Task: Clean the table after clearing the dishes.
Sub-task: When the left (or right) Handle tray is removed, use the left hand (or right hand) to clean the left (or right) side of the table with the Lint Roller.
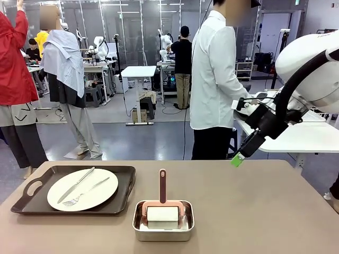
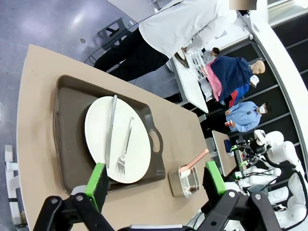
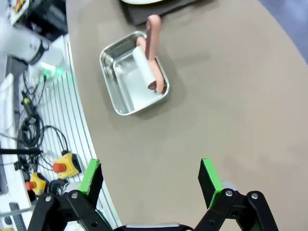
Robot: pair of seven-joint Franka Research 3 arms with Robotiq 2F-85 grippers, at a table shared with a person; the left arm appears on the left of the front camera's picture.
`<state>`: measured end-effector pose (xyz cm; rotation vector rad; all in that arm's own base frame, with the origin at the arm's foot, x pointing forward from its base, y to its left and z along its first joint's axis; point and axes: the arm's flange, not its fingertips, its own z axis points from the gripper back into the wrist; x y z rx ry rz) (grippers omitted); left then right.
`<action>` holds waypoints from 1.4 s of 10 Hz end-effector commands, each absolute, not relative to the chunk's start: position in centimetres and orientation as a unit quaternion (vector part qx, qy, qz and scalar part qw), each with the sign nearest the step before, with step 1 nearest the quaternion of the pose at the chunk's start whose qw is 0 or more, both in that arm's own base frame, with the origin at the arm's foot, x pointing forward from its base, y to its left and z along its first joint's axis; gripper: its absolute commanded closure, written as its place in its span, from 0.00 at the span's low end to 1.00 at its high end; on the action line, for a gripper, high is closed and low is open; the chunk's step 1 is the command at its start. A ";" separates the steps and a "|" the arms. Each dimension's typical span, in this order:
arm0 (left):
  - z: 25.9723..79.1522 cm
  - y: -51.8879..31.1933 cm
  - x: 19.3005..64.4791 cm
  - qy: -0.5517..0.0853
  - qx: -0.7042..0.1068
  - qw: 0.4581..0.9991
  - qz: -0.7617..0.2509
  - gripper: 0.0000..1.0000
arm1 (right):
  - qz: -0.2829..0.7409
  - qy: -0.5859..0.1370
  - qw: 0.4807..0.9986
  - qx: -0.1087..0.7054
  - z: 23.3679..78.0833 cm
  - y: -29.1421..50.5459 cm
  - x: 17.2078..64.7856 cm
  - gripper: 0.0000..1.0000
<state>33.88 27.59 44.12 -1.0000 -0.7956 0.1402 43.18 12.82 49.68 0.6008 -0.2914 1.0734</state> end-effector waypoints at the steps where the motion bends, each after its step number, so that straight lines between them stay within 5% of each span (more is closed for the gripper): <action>1: 44.2 27.9 33.6 -0.372 -0.470 0.798 0.060 0.00 | 0.480 -0.140 0.817 0.288 49.8 12.0 43.6 0.00; 7: 44.2 27.9 33.6 -0.372 -0.470 0.798 0.060 0.00 | 0.489 -0.140 0.813 0.284 49.6 11.5 43.5 0.00; 9: 44.2 27.9 33.6 -0.372 -0.470 0.798 0.060 0.00 | 0.628 -0.101 0.741 0.215 50.2 19.3 46.8 0.00; 14: 44.2 27.9 33.6 -0.372 -0.470 0.798 0.060 0.00 | 0.745 -0.020 0.648 0.153 47.2 34.9 52.2 0.00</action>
